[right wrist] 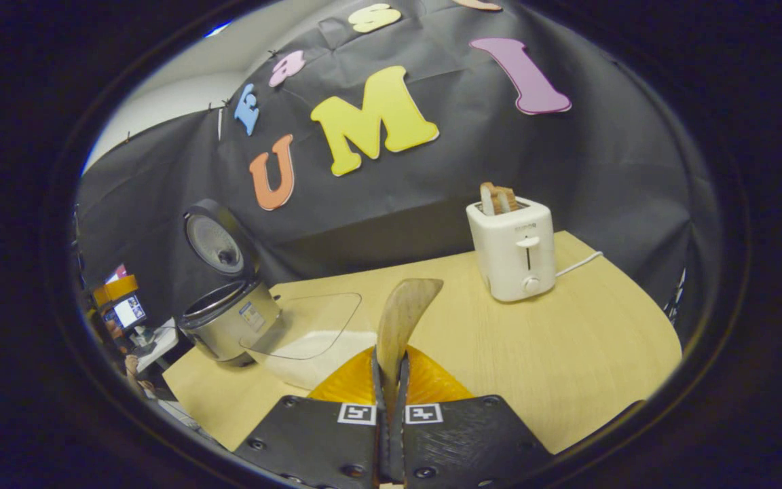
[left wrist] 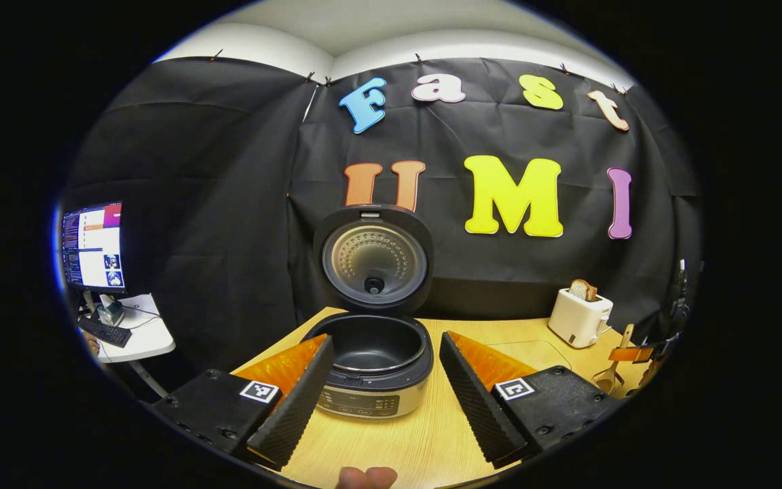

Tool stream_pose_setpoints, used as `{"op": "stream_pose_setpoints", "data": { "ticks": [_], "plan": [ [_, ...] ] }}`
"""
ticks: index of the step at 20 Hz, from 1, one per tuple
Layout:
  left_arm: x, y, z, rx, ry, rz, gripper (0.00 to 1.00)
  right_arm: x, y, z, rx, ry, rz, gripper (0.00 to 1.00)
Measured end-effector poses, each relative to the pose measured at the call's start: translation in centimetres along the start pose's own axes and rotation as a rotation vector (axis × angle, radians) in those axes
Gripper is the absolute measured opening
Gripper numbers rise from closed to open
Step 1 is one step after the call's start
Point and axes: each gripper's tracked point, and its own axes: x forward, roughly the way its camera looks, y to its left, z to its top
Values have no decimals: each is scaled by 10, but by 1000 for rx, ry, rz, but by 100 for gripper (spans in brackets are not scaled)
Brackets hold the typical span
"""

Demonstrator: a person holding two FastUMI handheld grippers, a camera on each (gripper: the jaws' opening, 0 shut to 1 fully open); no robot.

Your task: Close the left gripper, press the button to open the rice cooker; take a wooden spoon from the chopstick holder with the right hand, scoop a spoonful of rice and pour it into the rice cooker, then put the wooden spoon back into the chopstick holder.

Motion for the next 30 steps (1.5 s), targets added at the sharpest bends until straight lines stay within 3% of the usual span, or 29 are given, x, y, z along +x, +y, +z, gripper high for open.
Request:
{"op": "stream_pose_setpoints", "data": {
  "ticks": [8,13,17,23,30],
  "plan": [
    [-3,-10,-2,-28,-17,-46,99,-38,38,61,-186,-169,-21,1],
    [-6,-8,-4,-17,-23,-57,100,-22,73,93,-246,-194,-10,1],
    [-11,-3,-7,-18,-31,-61,99,16,116,114,-281,-222,3,1],
    [-14,15,-22,-53,-18,-88,99,105,158,95,-356,-178,-51,1],
    [-17,25,-36,-54,-15,-101,99,161,128,45,-484,-44,-204,1]
  ]
}}
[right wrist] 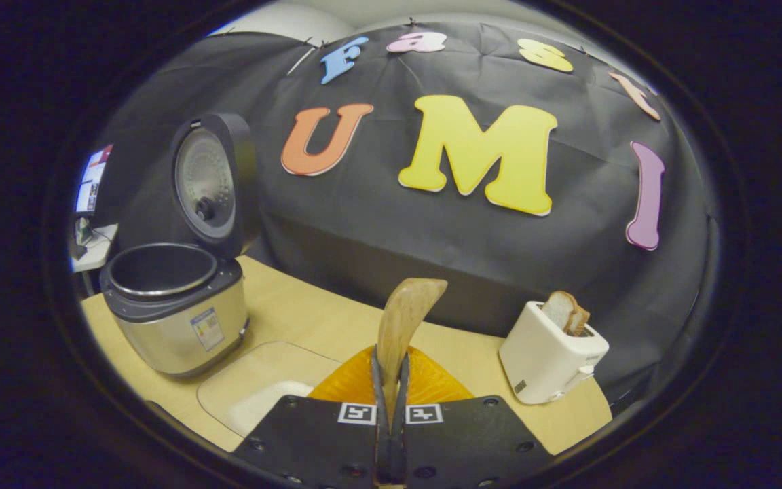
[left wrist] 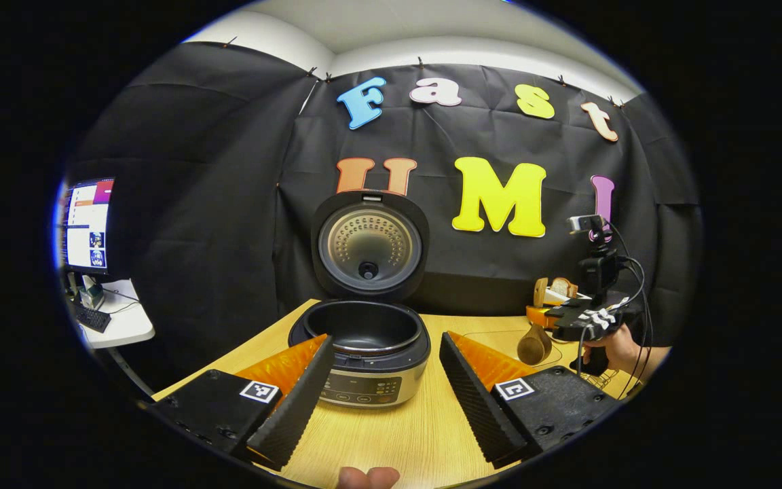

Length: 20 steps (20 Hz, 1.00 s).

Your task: Close the left gripper, press the button to open the rice cooker; take a wooden spoon from the chopstick holder with the right hand, scoop a spoonful of rice and pour it into the rice cooker, then put the wooden spoon back into the chopstick holder.

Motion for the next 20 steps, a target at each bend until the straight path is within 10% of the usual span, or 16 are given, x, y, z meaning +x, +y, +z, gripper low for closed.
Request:
{"op": "stream_pose_setpoints", "data": {
  "ticks": [8,20],
  "plan": [
    [-9,20,-18,-11,32,15,99,3,73,-6,117,50,96,1],
    [-12,15,-18,0,69,17,99,1,34,-1,898,139,292,1]
  ]
}}
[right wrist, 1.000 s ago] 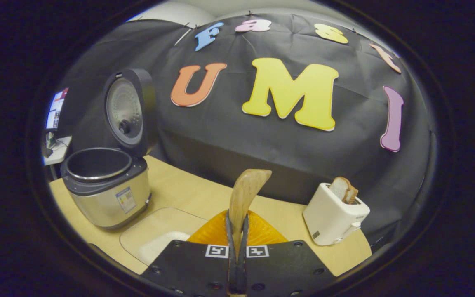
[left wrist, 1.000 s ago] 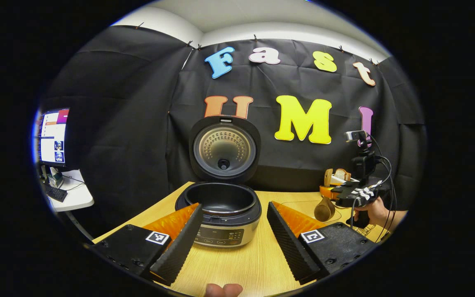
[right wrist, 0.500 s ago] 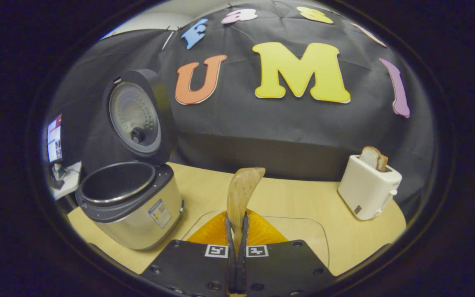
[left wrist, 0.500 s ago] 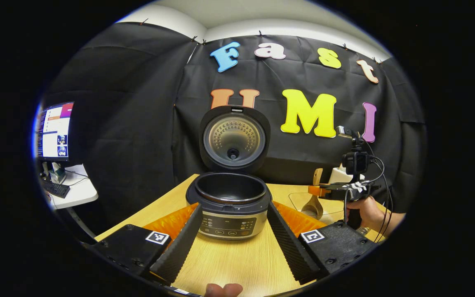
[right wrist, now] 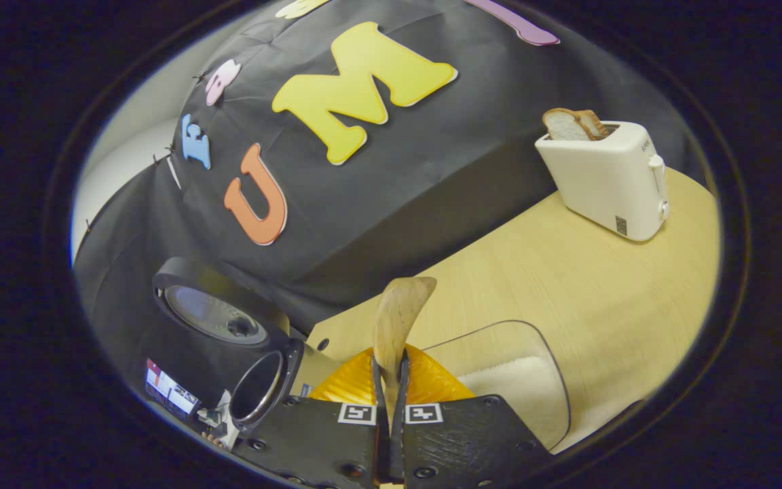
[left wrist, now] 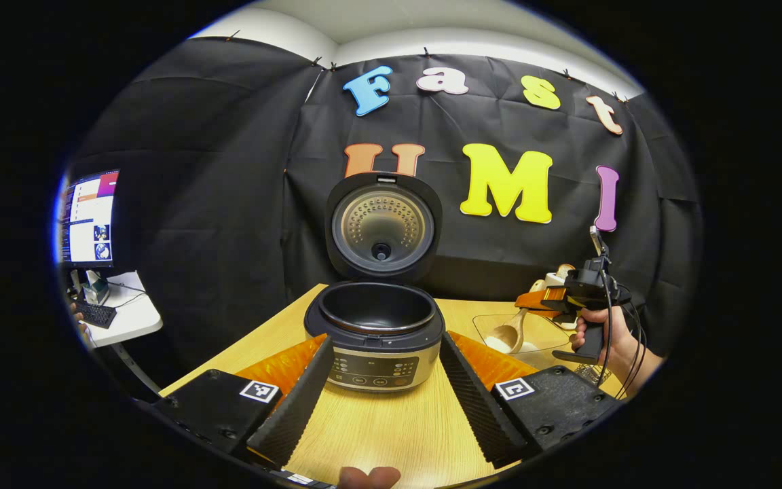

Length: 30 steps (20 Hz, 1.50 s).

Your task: Close the left gripper, press the button to open the rice cooker; take a wooden spoon from the chopstick holder with the right hand, scoop a spoonful of rice and pour it into the rice cooker, then put the wooden spoon back into the chopstick holder.

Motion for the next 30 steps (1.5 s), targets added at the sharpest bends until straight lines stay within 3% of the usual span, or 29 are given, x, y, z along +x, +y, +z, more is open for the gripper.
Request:
{"op": "stream_pose_setpoints", "data": {
  "ticks": [6,11,14,18,20,23,26,30],
  "plan": [
    [-1,-2,0,20,6,21,100,-24,-30,37,221,-58,64,2],
    [-3,1,2,29,-3,32,100,-31,-24,50,326,-59,137,1],
    [-5,10,-1,23,-3,44,100,-30,36,53,314,-61,199,1],
    [-10,25,-7,6,2,70,99,1,131,15,294,13,295,1],
    [-14,35,-11,3,5,87,100,19,173,-8,226,38,320,1],
    [-19,48,-17,-15,11,109,100,36,205,-28,104,7,312,1],
    [-22,51,-20,-18,8,117,99,53,225,-39,-179,-86,267,1],
    [-25,54,-21,-31,1,113,100,57,244,-59,-399,-140,250,1]
  ]
}}
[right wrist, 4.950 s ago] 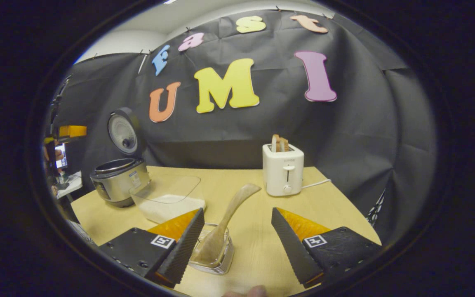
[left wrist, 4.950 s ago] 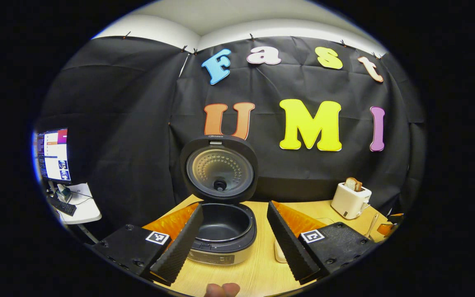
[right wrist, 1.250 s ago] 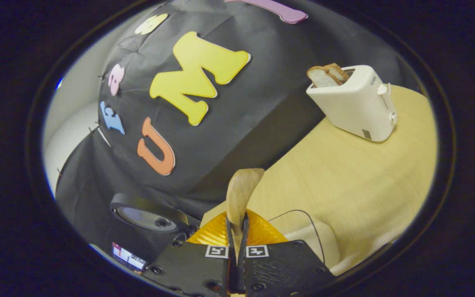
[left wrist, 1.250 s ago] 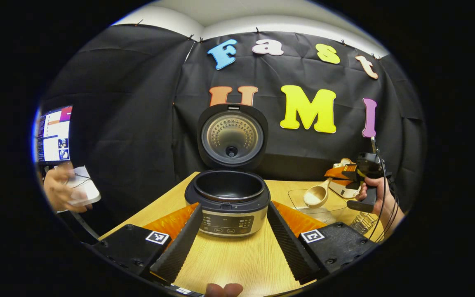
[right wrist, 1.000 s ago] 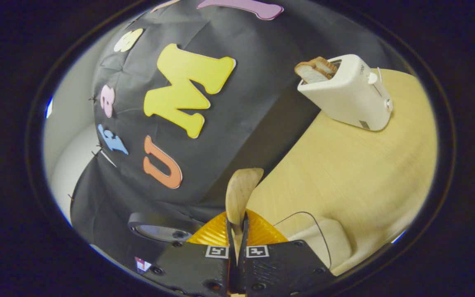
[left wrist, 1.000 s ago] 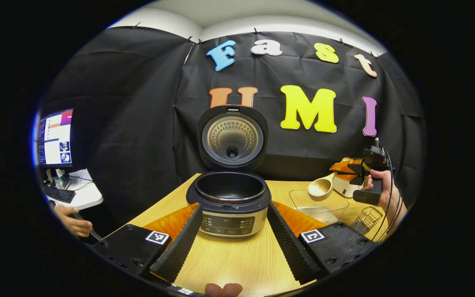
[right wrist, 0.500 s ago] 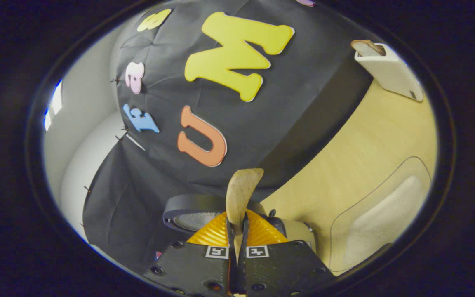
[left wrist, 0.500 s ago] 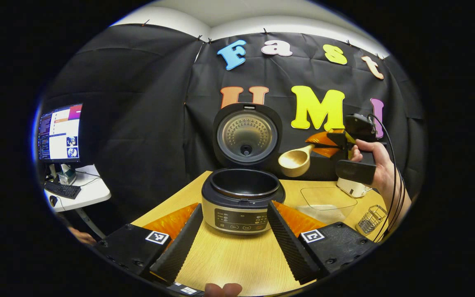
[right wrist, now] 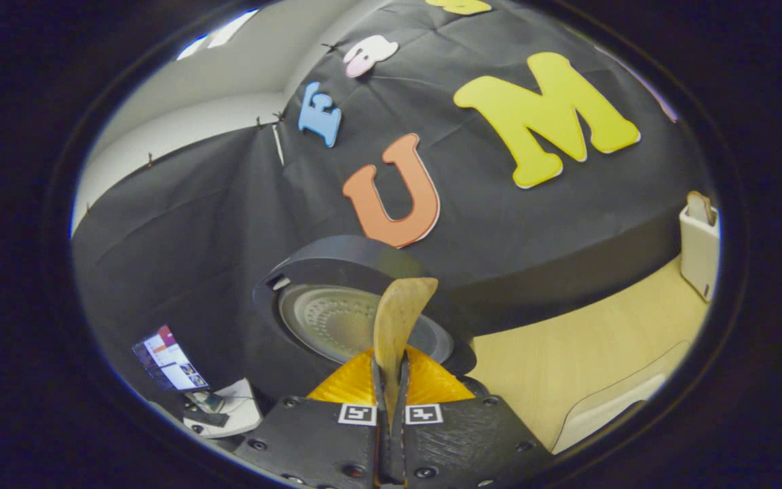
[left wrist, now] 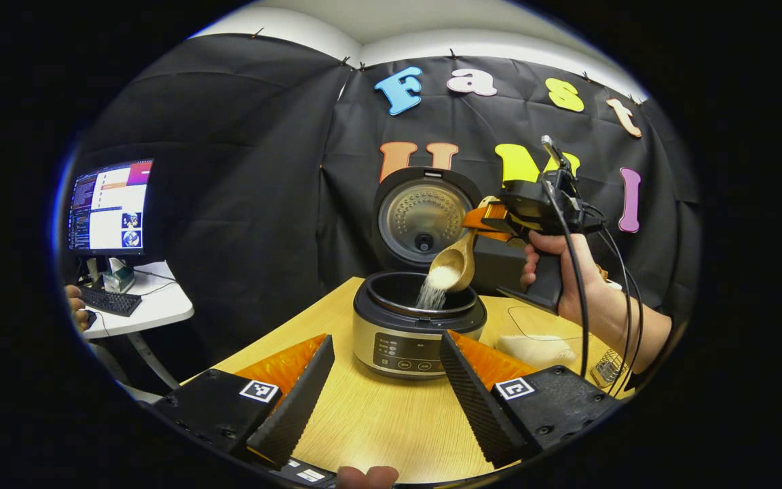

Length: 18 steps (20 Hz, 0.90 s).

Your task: Close the left gripper, press the button to open the rice cooker; take a wooden spoon from the chopstick holder with the right hand, scoop a spoonful of rice and pour it into the rice cooker, then put the wooden spoon back into the chopstick holder.

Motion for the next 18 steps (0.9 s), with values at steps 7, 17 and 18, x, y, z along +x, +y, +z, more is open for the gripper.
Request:
{"op": "stream_pose_setpoints", "data": {
  "ticks": [7,17,18],
  "plan": [
    [-4,5,2,-25,-13,12,100,3,33,7,-482,-99,-15,1],
    [-10,8,13,-38,-41,45,100,-15,53,29,-584,-182,32,1],
    [-10,7,13,-38,-40,45,100,-21,52,35,-556,-191,41,1]
  ]
}}
